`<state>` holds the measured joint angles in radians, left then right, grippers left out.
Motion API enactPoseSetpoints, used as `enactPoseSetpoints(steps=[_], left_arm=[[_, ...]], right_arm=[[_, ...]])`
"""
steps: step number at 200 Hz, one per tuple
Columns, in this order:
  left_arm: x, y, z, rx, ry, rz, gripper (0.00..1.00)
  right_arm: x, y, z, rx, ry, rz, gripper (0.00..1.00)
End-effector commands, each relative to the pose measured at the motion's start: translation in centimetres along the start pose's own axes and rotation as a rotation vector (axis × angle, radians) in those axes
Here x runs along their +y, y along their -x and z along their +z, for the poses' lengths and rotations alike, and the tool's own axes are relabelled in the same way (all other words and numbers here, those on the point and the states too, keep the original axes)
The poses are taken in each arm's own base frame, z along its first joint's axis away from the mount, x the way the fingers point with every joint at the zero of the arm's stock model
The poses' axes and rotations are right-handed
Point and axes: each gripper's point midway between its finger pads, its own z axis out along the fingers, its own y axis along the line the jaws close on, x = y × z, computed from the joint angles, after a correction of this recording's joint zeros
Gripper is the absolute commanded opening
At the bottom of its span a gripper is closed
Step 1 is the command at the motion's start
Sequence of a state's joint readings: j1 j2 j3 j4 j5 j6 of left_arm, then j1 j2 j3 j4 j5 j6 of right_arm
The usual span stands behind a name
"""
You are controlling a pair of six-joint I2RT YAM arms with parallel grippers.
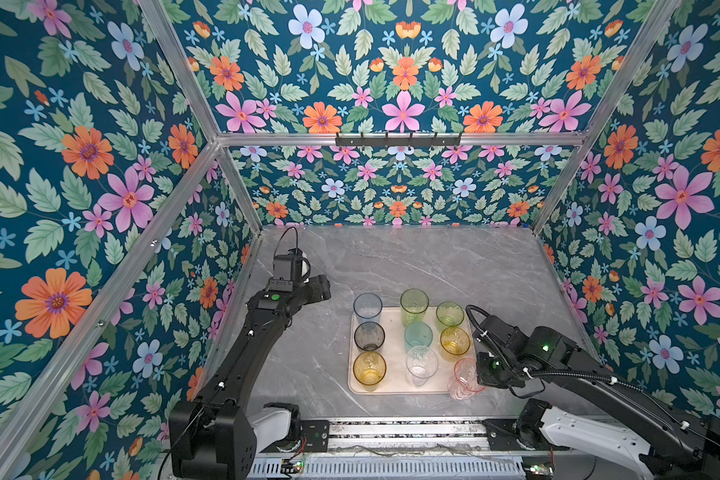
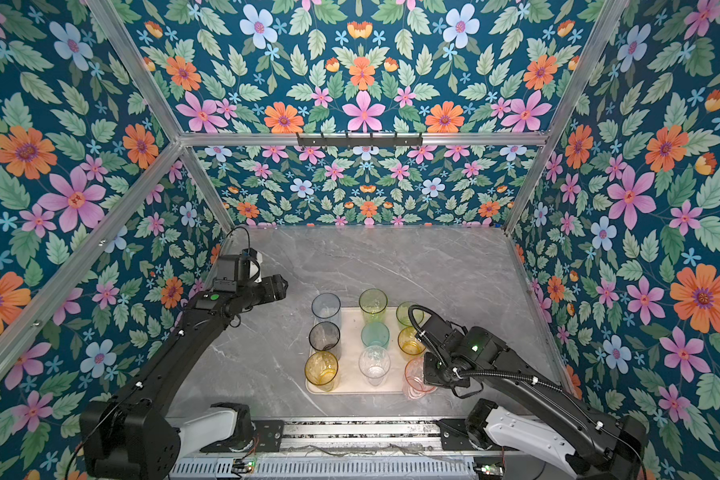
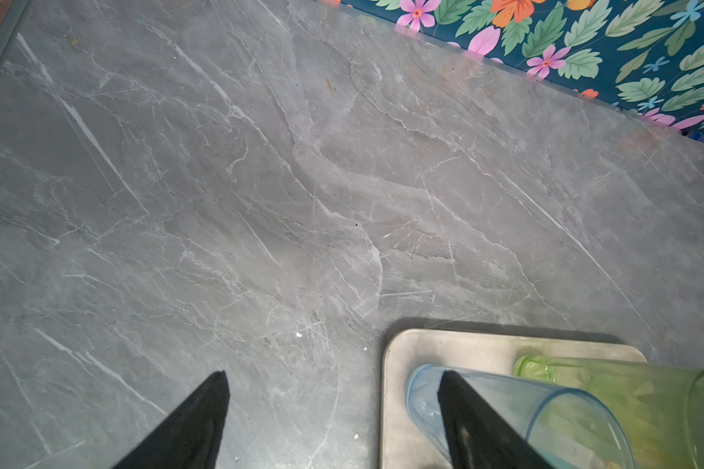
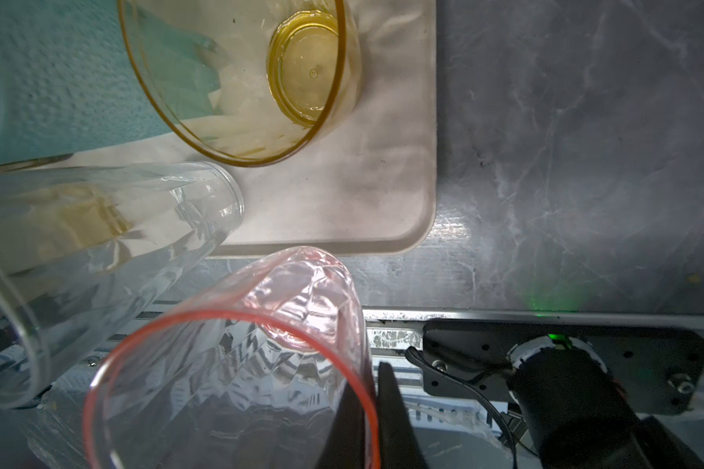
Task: Place the glasses into the tray
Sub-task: 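Lower the pink glass onto the tray corner nearest the robot beside the amber glass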
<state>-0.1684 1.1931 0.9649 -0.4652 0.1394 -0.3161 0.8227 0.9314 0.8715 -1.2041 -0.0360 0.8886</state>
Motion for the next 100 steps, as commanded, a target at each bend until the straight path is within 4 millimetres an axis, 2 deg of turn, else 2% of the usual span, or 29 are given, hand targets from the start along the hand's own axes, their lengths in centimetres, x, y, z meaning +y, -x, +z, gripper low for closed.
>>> enactPoseSetpoints(steps=[1, 100], left_arm=[[0.0, 0.0, 0.1, 0.000, -0.002, 0.002, 0.83], [-0.1, -0.1, 0.2, 0.003, -0.006, 0.001, 0.84]], right_arm=[[-0.2, 0.6, 0.3, -0.031, -0.010, 0.011, 0.00], [-0.6, 0.8, 1.7, -0.051, -0.027, 0.010, 0.00]])
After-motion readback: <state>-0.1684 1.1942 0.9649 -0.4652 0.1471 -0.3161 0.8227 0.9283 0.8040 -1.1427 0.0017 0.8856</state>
